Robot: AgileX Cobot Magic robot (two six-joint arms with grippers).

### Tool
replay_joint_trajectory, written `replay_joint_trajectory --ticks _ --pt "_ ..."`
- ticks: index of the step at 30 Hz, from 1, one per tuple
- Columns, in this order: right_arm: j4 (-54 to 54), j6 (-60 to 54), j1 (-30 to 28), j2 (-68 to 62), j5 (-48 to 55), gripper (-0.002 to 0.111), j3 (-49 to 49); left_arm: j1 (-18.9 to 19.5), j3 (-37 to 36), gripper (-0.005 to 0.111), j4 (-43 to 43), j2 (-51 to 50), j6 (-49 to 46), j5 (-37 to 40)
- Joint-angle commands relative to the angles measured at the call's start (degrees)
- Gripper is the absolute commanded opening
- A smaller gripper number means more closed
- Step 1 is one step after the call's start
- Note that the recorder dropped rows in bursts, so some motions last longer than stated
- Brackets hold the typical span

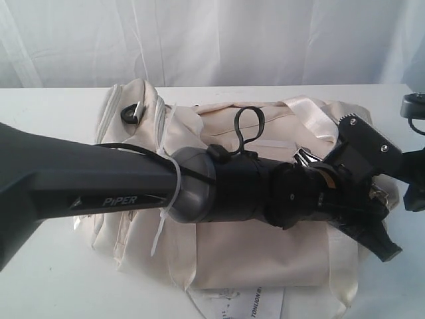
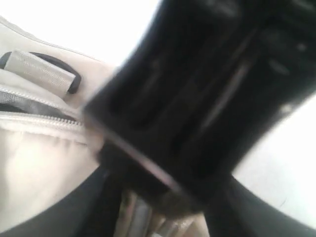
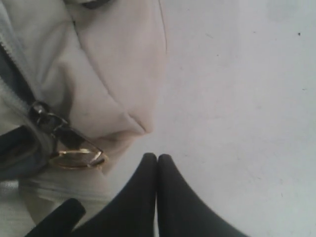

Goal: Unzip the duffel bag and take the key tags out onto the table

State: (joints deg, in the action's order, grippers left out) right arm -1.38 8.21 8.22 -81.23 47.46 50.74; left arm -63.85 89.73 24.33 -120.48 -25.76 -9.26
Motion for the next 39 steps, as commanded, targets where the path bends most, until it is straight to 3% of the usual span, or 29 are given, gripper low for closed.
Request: replay_joint_trajectory --ticks 1,14,39 --pt "-0.32 -0.66 -0.26 -1.45 -2.06 0.0 0.0 -0.26 0.33 0.053 0.25 -0.18 0.08 0.03" --pt "-6.37 -5.43 -0.26 -1.71 -3.7 0.0 0.11 -0.26 0.33 0.053 0.5 -2.86 0.63 -0.24" --pt "-5.24 -5.53 -0.26 -6.89 -4.71 0.0 1.18 -0.26 0.33 0.053 0.45 -2.86 0.63 0.29"
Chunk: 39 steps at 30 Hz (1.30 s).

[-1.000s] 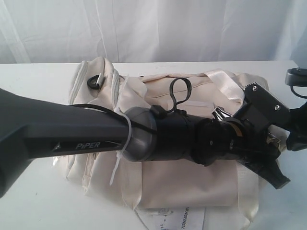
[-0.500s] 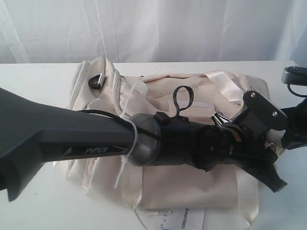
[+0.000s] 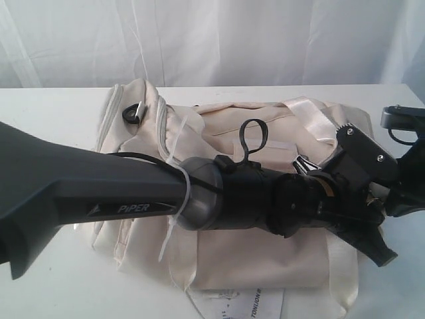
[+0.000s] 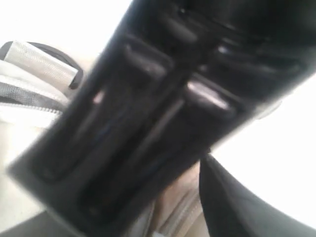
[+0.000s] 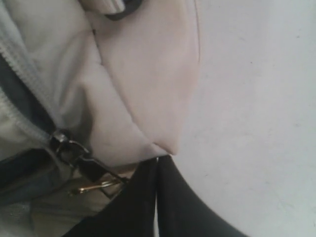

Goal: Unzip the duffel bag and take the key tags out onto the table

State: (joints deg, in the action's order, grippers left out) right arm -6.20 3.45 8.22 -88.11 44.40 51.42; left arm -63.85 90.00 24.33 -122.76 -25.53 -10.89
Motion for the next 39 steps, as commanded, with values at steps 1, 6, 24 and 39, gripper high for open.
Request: replay_joint_trajectory --ticks 1,6,24,39 --pt "-0.42 -0.78 -0.26 0.0 -1.9 0.0 0.51 -0.26 0.06 0.053 0.45 -0.58 0.4 1.92" --pt "-3.71 -3.45 -0.26 0.0 -2.27 0.0 0.51 -0.26 0.06 0.053 0.45 -0.58 0.4 1.92" --pt "-11.61 -10.97 -0.26 0.0 -1.34 0.0 0.51 -0.26 0.06 0.0 0.88 -0.58 0.52 2.95" --pt "5.15 2.01 -0.26 3.2 1.44 0.0 13.31 -0.26 0.06 0.0 1.09 4.38 1.31 7.56"
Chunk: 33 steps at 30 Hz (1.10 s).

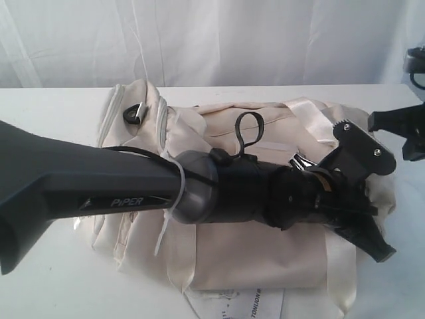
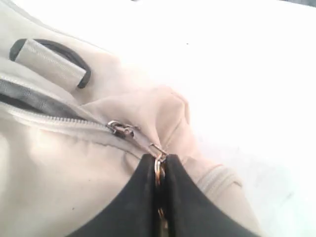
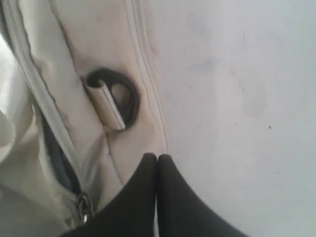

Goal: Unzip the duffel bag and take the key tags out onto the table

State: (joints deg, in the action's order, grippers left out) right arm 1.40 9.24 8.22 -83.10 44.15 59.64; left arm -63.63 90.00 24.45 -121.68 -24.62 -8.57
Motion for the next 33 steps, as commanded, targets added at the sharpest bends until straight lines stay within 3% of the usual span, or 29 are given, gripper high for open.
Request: replay_joint_trajectory --ticks 1,4,8,12,15,19,26,33 --pt "-5.04 -6.65 -0.26 -2.61 2.85 0.0 6.44 -0.47 0.06 0.0 0.97 3.97 0.4 6.11" --pt "-20.13 -21.1 -0.26 -7.29 7.54 0.003 11.04 -0.47 0.06 0.0 0.86 5.31 -0.96 7.97" --pt "-20.93 -22.04 -0.26 -10.84 8.61 0.023 11.61 -0.47 0.06 0.0 0.86 5.59 -0.96 8.1" --pt "-22.12 -23.6 -0.26 -13.15 10.88 0.051 11.61 -0.47 0.06 0.0 0.86 5.71 -0.96 7.22" --pt "-23.89 -25.68 -0.26 -13.53 11.13 0.06 11.61 -0.47 0.06 0.0 0.86 5.71 -0.96 7.08" --pt "-23.52 -25.79 -0.26 -13.81 10.33 0.053 11.61 -0.47 0.06 0.0 0.86 5.71 -0.96 7.08" --pt "-23.42 -25.56 -0.26 -15.59 6.61 0.001 11.61 -0.47 0.06 0.0 0.86 5.71 -0.86 7.94" --pt "-23.42 -24.33 -0.26 -15.85 1.67 0.0 11.71 -0.47 0.06 0.0 0.86 5.85 0.82 13.34"
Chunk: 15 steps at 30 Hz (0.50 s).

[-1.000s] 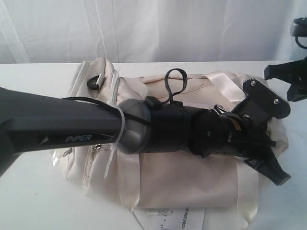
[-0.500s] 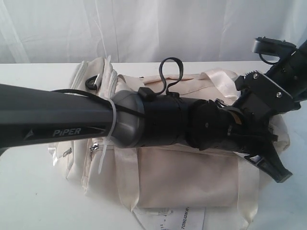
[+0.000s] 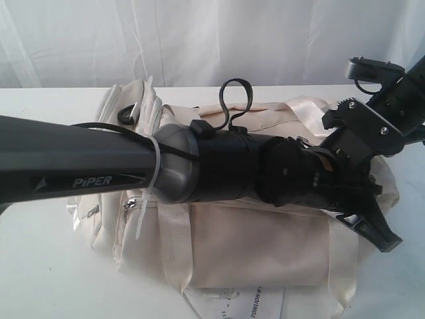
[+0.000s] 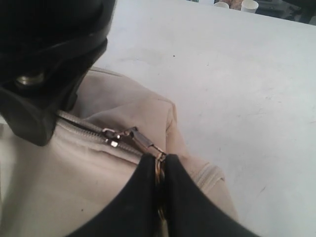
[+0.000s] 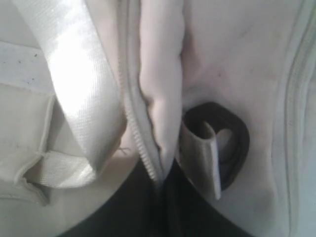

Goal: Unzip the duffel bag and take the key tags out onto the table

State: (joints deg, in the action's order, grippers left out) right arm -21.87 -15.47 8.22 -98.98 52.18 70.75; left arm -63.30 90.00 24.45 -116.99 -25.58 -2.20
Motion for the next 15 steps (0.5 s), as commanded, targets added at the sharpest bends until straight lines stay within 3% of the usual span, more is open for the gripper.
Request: replay_joint_trajectory --ticks 1,8,15 --pt "-0.15 0.39 -0.26 0.03 -6.64 0.0 0.75 -0.8 0.06 0.0 1.27 1.29 1.78 7.44" --pt "1.35 1.71 -0.26 0.03 -7.88 0.0 1.11 -0.8 0.06 0.0 2.65 4.54 1.78 8.78" --pt "1.35 2.01 -0.26 0.03 -6.42 0.0 2.9 -0.8 0.06 0.0 2.65 6.73 1.78 14.94"
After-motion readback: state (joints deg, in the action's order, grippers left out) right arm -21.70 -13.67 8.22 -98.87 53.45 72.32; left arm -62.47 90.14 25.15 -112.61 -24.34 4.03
